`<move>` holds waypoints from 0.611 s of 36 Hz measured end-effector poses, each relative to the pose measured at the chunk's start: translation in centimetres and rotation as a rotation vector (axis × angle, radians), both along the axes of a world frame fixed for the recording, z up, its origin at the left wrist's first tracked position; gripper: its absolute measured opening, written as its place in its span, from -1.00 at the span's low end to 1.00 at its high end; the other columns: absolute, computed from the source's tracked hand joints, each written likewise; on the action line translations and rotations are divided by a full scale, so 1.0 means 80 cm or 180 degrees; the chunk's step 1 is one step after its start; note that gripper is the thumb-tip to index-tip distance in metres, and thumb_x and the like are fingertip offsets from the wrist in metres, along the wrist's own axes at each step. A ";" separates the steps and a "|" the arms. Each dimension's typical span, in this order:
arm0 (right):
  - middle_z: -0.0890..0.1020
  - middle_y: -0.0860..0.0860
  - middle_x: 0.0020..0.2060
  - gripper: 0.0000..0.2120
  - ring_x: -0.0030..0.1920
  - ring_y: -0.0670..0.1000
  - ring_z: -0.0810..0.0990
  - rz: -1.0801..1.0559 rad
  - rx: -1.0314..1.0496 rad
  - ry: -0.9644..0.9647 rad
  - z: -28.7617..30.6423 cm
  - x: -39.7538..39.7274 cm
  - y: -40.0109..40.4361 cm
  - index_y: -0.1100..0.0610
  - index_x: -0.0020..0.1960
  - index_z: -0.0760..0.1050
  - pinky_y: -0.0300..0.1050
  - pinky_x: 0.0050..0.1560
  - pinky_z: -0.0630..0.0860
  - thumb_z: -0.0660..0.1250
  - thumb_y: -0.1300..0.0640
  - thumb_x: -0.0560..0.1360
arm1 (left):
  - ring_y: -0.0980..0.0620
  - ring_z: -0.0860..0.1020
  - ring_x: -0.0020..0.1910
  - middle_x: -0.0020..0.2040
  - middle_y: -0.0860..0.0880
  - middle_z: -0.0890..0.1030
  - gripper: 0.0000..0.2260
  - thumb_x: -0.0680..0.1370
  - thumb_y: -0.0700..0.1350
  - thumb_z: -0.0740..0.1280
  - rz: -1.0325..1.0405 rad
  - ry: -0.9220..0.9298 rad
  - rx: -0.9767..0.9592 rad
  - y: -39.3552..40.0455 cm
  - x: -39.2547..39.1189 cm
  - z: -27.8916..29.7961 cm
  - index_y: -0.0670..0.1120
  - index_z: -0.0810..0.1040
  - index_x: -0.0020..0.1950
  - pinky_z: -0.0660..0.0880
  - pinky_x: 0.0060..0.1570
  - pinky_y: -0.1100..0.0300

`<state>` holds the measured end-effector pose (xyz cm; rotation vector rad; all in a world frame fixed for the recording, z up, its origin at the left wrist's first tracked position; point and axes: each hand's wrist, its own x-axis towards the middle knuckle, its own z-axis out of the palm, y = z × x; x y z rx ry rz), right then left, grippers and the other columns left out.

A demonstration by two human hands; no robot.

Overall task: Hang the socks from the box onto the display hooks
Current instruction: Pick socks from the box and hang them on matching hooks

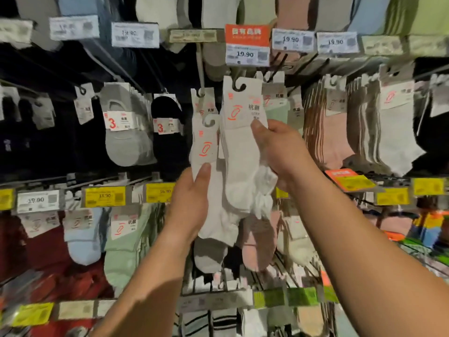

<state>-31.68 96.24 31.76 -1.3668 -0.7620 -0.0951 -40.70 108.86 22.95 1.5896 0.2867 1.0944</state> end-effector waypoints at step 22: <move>0.59 0.09 -0.27 -0.82 -0.32 -0.01 0.57 -0.0130 -0.0044 -0.0097 0.059 0.052 0.018 0.21 -0.11 0.54 -0.12 -0.33 0.54 0.35 0.09 0.55 | 0.02 0.68 0.05 0.04 0.03 0.71 -0.80 0.67 0.09 0.23 0.0092 -0.0036 -0.0046 0.022 0.033 0.043 0.05 0.60 0.05 0.59 0.17 -0.09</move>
